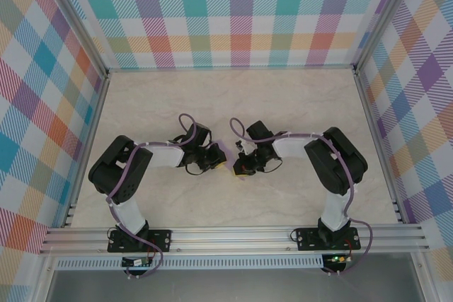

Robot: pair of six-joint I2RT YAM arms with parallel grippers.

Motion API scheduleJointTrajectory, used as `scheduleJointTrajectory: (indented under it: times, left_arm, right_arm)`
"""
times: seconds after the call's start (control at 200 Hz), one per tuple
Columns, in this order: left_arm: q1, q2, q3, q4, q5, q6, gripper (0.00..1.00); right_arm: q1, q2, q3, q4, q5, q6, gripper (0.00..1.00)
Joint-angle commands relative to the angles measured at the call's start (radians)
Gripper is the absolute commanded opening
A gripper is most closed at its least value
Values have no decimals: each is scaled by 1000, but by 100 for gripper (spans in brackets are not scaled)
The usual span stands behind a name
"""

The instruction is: Fold a paper plane with a square sheet of paper (pick it up from the middle)

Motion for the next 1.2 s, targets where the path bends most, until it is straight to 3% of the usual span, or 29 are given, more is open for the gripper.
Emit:
scheduleJointTrajectory:
  times: [0.0,0.475,0.77,1.195]
  left_arm:
    - [-6,47,-10,-95,-90,11,9]
    - [-6,39,-28,-82,-83,9,8]
    - [-6,36,-24,-64,-59,16,8]
    - [-6,33,-14,-76,-53,25,8]
  right_arm:
    - [-4,-24,-55,-94,1,-31,0]
    - [-6,-78,-145,-130,16,-18,0]
    - [-12,-224,-102,-79,3,42,0]
    - [-7,-14,98,-20,25,48,0]
